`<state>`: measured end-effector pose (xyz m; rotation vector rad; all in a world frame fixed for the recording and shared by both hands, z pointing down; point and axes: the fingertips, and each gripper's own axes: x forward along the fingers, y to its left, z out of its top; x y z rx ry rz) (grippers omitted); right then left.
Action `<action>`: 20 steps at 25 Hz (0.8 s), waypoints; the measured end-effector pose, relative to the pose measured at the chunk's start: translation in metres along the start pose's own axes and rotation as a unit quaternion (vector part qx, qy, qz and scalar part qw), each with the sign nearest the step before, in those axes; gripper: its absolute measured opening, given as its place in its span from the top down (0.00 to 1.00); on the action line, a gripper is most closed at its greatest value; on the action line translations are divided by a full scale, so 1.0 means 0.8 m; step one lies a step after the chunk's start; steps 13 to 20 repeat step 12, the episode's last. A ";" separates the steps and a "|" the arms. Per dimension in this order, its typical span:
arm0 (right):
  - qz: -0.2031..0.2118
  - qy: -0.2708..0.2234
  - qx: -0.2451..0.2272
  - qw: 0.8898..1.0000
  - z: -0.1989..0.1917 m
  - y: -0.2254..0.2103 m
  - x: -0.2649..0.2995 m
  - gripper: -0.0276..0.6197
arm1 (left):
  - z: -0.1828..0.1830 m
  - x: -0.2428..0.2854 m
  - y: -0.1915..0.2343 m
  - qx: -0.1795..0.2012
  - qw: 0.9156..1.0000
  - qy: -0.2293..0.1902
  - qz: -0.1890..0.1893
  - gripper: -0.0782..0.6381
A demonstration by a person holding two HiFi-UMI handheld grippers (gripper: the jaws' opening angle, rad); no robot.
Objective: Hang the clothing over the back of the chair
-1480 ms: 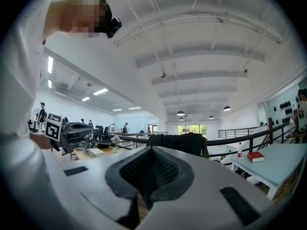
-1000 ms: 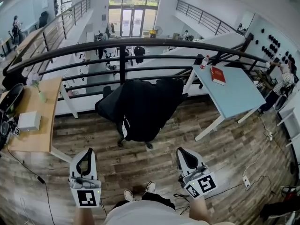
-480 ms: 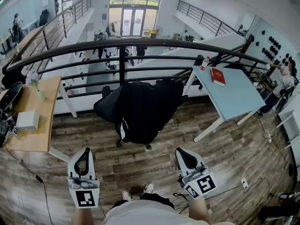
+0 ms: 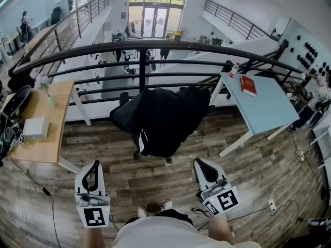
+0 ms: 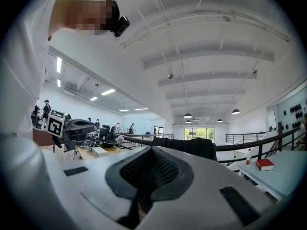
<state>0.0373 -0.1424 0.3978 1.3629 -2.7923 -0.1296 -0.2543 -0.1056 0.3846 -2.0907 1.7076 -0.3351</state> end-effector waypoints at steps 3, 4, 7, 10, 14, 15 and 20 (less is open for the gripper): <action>0.004 -0.001 0.003 1.000 0.000 0.000 0.005 0.93 | 0.000 -0.001 0.000 0.018 1.000 0.005 -0.003 0.86; 0.005 -0.002 0.003 1.000 0.000 0.000 0.006 0.93 | 0.000 -0.001 -0.001 0.019 1.000 0.006 -0.003 0.86; 0.008 -0.005 0.002 1.000 0.001 -0.002 0.011 0.93 | 0.000 0.002 0.000 0.008 1.000 0.004 0.002 0.86; 0.008 -0.007 0.003 1.000 0.001 -0.005 0.015 0.93 | 0.001 0.007 0.000 0.010 1.000 0.000 0.002 0.86; 0.008 -0.007 0.004 1.000 0.000 -0.007 0.017 0.93 | 0.001 0.010 -0.001 0.017 1.000 0.000 -0.001 0.86; 0.008 -0.007 0.004 1.000 0.000 -0.007 0.017 0.93 | 0.001 0.010 -0.001 0.017 1.000 0.000 -0.001 0.86; 0.008 -0.007 0.004 1.000 0.000 -0.007 0.017 0.93 | 0.001 0.010 -0.001 0.017 1.000 0.000 -0.001 0.86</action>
